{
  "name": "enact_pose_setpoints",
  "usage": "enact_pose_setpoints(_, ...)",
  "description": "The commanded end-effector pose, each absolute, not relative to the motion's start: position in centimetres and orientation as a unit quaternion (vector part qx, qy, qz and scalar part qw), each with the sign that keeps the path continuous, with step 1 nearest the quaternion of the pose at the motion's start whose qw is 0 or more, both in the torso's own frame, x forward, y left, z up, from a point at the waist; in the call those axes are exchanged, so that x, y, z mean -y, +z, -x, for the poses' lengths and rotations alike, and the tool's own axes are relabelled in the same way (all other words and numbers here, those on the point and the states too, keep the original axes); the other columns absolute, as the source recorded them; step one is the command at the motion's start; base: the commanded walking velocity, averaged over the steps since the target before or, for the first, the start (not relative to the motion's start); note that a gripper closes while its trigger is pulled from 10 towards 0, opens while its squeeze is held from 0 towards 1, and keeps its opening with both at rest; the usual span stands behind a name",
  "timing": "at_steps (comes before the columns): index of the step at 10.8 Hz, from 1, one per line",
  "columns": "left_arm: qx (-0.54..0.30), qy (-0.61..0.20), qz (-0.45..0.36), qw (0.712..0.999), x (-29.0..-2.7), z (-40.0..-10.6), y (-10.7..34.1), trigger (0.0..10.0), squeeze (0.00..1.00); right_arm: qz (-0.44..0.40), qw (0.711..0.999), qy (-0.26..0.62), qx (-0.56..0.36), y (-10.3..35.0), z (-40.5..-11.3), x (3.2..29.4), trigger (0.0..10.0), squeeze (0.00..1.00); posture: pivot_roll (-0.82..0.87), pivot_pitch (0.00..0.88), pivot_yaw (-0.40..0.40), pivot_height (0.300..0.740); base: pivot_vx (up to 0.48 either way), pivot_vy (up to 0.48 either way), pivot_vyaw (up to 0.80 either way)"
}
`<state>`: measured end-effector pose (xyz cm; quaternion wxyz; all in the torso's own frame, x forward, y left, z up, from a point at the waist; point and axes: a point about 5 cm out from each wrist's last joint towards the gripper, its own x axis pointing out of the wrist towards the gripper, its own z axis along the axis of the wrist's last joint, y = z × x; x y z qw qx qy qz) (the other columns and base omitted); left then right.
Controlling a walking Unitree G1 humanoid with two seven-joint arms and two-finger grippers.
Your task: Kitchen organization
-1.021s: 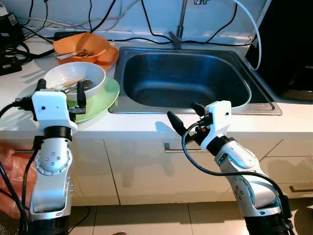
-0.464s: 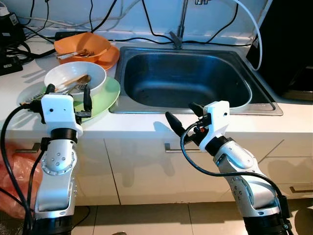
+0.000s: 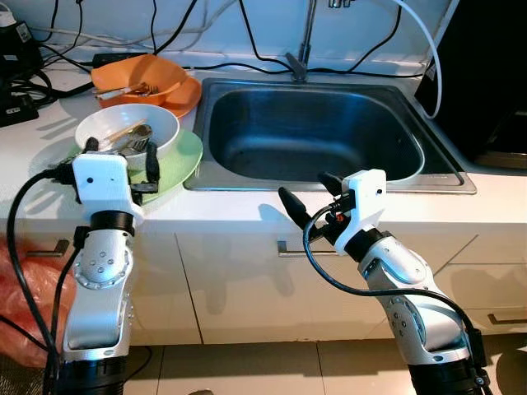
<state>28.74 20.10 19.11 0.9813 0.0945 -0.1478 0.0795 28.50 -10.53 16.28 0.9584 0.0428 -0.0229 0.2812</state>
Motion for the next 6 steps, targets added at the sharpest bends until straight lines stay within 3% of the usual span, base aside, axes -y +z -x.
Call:
enact_pose_setpoints(1, 0.154, 0.060, -0.088, 0.982, -19.3, -29.0, 19.6, 10.0, 0.00, -0.042, 0.959, 0.279, 0.028, 16.5, -28.4, 10.6, 10.0, 0.00, 0.11, 0.026, -0.029, 0.740, 0.000, 0.000, 0.00)
enact_pose_setpoints(4, 0.159, 0.051, -0.085, 0.982, -18.9, -29.0, 19.7, 10.0, 0.00, -0.040, 0.959, 0.279, 0.029, 16.5, -28.4, 10.6, 10.0, 0.00, 0.11, 0.024, -0.030, 0.740, 0.000, 0.000, 0.00)
enact_pose_setpoints(6, 0.167, 0.082, -0.103, 0.977, -20.1, -28.7, 20.0, 10.0, 0.00, -0.040, 0.959, 0.280, 0.030, 16.5, -28.4, 10.6, 10.0, 0.00, 0.11, 0.024, -0.030, 0.740, 0.000, 0.000, 0.00)
